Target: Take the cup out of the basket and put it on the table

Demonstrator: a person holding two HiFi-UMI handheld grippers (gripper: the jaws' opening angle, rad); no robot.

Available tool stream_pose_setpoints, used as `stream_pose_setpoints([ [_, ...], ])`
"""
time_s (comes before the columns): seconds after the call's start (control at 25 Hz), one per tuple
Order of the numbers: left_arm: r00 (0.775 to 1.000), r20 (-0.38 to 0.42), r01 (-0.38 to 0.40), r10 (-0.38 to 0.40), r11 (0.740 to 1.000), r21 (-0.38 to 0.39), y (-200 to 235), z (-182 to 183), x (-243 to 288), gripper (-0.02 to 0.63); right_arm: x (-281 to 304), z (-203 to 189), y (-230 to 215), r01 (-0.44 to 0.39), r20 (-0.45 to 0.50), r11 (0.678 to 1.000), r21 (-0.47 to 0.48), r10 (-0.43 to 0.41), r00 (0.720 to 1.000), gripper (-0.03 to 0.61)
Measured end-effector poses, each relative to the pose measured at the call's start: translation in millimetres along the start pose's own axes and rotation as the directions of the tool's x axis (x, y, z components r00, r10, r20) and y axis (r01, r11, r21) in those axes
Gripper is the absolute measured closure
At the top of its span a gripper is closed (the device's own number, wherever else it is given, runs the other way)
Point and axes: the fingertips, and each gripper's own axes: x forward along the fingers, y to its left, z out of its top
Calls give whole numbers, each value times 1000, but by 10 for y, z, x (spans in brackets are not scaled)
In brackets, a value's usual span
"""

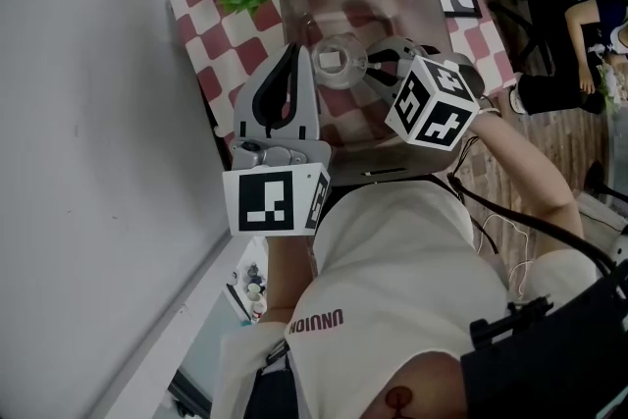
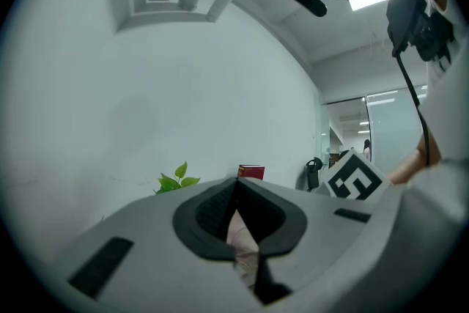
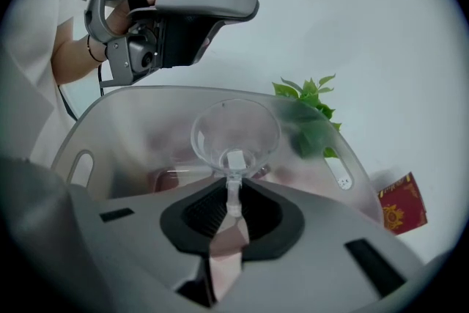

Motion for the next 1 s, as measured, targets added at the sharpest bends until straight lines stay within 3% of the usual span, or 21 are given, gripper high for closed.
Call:
stream_pose_setpoints([
  [1.0, 1000, 17, -6, 6, 1000, 29, -98, 125, 11, 602, -490, 103, -279, 127, 133, 980, 151, -147, 980, 520],
])
